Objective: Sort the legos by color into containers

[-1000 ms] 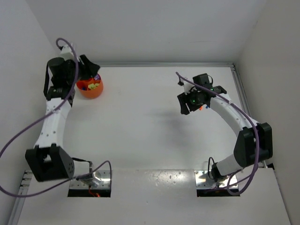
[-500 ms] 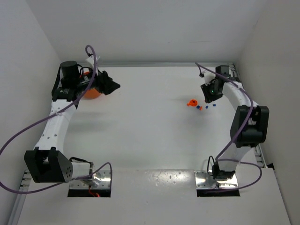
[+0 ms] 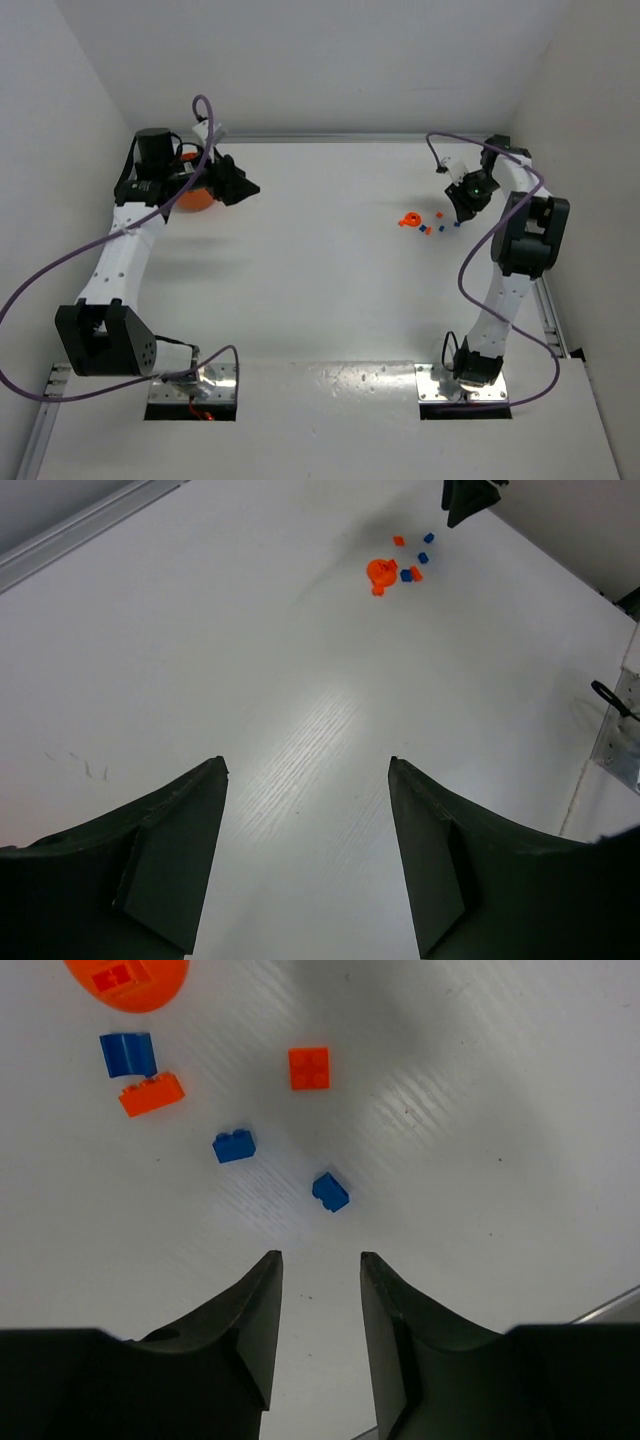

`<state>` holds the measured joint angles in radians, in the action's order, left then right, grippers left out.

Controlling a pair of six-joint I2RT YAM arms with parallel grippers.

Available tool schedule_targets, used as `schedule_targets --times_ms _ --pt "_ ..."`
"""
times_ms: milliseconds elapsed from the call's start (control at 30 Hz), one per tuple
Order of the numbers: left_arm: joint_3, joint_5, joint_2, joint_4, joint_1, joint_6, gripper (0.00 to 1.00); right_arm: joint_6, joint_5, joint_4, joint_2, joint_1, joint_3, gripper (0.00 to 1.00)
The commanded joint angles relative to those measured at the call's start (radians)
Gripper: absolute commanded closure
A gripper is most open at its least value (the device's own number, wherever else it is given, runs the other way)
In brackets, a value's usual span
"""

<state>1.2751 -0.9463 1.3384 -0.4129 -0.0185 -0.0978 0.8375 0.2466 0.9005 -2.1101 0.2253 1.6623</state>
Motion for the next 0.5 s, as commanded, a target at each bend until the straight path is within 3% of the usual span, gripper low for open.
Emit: schedule_targets --times_ms 0,133,467 --pt "0.05 -0.043 0.015 0.011 0.015 -0.028 0.29 0.121 0.059 0.069 -0.04 0.009 0.095 0.6" --pt "0.061 -0.054 0.034 0.011 0.015 -0.019 0.29 0.121 0.037 0.069 -0.099 0.009 0.148 0.52" --pt "0.09 -0.063 0.076 0.011 0.015 -0.01 0.29 0.187 0.028 0.132 -0.183 0.009 0.221 0.53"
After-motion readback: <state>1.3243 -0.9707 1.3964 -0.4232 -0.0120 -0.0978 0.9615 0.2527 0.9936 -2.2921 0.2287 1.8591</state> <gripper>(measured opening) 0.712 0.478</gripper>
